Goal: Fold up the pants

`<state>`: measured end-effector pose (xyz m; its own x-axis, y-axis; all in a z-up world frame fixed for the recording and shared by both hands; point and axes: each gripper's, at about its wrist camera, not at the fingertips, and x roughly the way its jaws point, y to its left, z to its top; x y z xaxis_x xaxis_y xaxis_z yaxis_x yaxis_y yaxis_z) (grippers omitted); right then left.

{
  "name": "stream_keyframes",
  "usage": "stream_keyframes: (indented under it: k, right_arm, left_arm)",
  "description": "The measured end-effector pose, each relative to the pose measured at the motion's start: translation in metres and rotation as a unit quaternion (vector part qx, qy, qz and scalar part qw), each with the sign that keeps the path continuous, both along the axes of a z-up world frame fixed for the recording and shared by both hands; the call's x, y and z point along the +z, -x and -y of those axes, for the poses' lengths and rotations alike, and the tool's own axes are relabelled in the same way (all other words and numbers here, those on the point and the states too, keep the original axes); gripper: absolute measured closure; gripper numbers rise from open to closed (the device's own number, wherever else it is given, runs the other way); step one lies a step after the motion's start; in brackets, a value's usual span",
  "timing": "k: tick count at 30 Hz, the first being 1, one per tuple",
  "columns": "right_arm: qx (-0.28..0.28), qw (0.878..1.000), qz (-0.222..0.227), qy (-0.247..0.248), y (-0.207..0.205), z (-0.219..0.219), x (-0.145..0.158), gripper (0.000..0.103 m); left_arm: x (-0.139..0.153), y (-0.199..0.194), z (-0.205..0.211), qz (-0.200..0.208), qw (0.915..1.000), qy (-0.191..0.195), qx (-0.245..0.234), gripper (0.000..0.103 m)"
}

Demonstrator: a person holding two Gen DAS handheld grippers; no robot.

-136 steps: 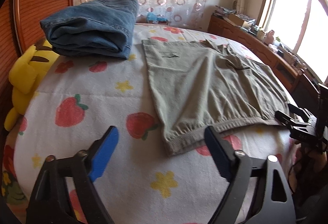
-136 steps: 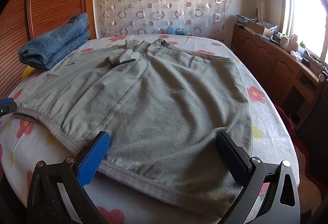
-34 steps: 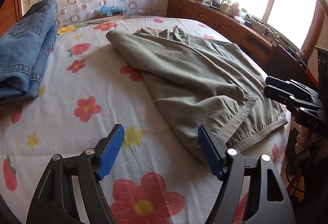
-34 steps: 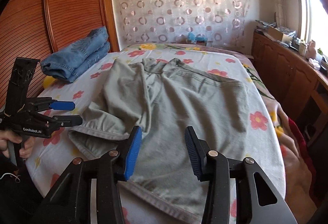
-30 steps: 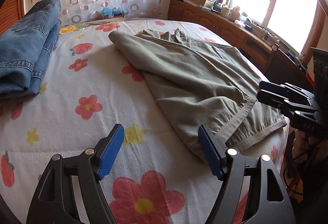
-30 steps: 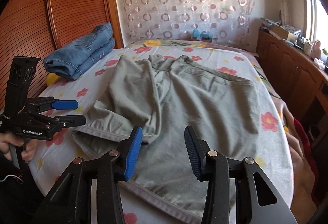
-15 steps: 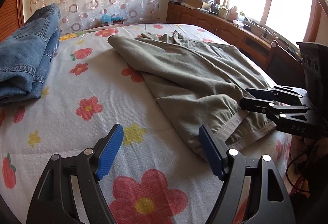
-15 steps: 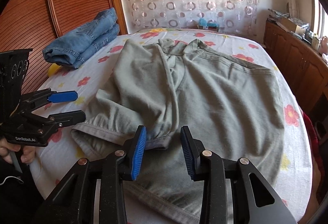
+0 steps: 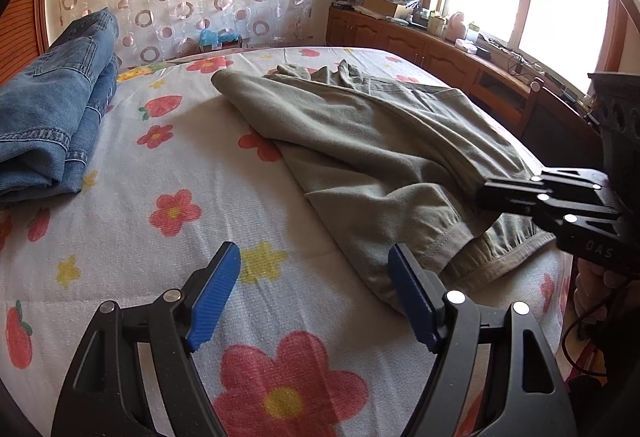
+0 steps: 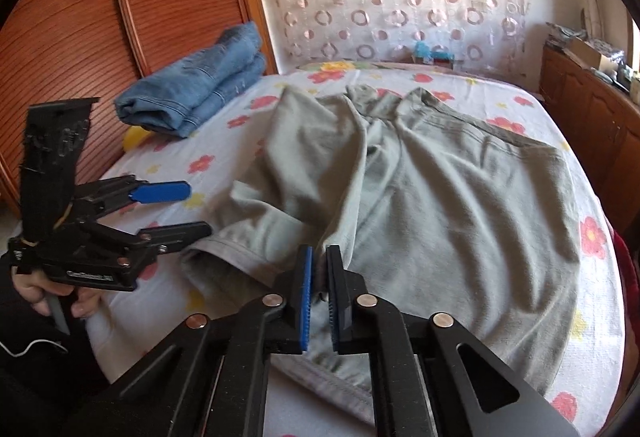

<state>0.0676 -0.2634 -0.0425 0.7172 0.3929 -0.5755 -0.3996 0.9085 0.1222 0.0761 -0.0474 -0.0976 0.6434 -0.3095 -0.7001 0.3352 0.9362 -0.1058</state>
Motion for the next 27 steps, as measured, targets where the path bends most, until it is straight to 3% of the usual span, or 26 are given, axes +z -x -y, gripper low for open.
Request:
stream_keyframes:
  k: [11,27]
  right_arm:
    - [-0.027,0.996,0.083,0.036,0.035,0.001,0.026,0.098]
    - [-0.089,0.987,0.123,0.053,0.070,0.017,0.039,0.098]
  left_arm:
    - [0.006,0.000,-0.006,-0.007,0.9998,0.008,0.020,0.026]
    - [0.035,-0.009,0.011,0.023,0.9996,0.017,-0.004,0.026]
